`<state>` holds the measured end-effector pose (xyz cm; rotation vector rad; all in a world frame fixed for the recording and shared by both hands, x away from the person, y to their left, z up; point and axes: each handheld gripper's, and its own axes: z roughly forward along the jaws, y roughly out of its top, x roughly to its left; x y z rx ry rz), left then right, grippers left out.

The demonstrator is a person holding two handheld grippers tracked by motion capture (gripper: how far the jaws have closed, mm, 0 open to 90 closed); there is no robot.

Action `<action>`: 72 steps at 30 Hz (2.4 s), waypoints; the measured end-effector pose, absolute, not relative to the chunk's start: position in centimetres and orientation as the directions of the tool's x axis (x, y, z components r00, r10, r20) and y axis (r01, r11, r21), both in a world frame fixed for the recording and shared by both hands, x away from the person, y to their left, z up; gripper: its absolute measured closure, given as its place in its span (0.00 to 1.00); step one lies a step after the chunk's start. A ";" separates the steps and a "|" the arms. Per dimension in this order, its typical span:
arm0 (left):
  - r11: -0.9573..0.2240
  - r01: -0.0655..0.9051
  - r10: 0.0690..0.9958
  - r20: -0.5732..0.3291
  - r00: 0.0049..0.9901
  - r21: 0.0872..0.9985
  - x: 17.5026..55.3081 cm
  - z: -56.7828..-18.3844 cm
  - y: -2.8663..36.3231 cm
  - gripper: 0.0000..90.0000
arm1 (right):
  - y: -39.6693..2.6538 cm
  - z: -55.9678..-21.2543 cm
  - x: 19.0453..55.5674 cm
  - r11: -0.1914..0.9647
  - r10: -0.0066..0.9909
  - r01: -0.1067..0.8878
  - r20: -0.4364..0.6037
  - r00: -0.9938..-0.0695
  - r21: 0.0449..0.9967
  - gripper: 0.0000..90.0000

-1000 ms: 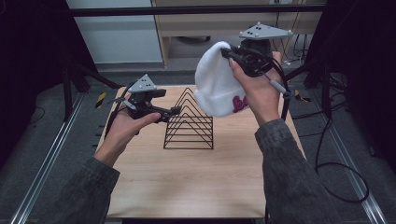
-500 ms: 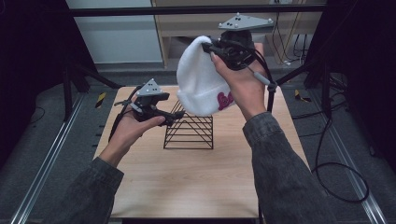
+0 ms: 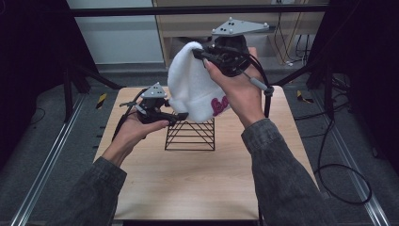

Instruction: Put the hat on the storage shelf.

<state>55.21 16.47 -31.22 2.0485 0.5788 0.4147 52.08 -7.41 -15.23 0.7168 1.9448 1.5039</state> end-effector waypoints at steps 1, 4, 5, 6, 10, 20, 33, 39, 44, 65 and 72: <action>-0.446 0.230 0.561 0.070 0.825 0.865 55.1 -31.2 16.5 0.57 | -7.5 -15.3 52.1 0.225 0.713 0.067 -0.117 -0.691 0.972 0.92; -0.415 0.232 0.557 0.044 0.829 0.880 55.0 -30.9 17.0 0.82 | -8.2 -15.5 52.1 0.221 0.719 0.070 -0.114 -0.685 0.973 0.92; -0.409 0.236 0.565 0.042 0.824 0.882 55.0 -30.9 17.1 0.86 | -8.6 -15.7 52.1 0.213 0.725 0.075 -0.107 -0.680 0.974 0.92; -0.405 0.240 0.568 0.037 0.822 0.882 54.9 -30.9 17.3 0.90 | -9.2 -16.0 52.2 0.207 0.731 0.081 -0.099 -0.675 0.975 0.92; -0.385 0.249 0.594 0.032 0.804 0.889 54.8 -30.6 17.9 0.92 | -10.1 -16.4 52.4 0.201 0.743 0.093 -0.090 -0.663 0.975 0.92; -0.390 0.220 0.654 0.101 0.750 0.894 54.0 -29.5 18.9 0.94 | -11.6 -18.2 54.1 0.208 0.776 0.140 -0.076 -0.626 0.968 0.92; -0.416 0.226 0.670 0.129 0.731 0.881 54.0 -29.3 19.8 0.94 | -11.5 -19.7 55.8 0.208 0.794 0.196 -0.049 -0.605 0.958 0.92; -0.406 0.266 0.684 0.097 0.723 0.874 55.7 -30.5 20.2 0.94 | -11.0 -20.9 57.0 0.235 0.796 0.222 -0.056 -0.603 0.946 0.92; -0.417 0.293 0.692 0.091 0.717 0.861 56.8 -32.0 20.4 0.94 | -10.5 -22.4 58.4 0.252 0.794 0.251 -0.051 -0.605 0.935 0.92; -0.415 0.321 0.711 0.083 0.699 0.851 58.2 -35.0 20.8 0.94 | -9.8 -25.3 59.2 0.292 0.786 0.272 -0.067 -0.614 0.917 0.92; -0.431 0.313 0.710 0.103 0.697 0.847 57.6 -35.6 21.1 0.94 | -9.5 -25.5 57.8 0.321 0.758 0.250 -0.090 -0.646 0.914 0.92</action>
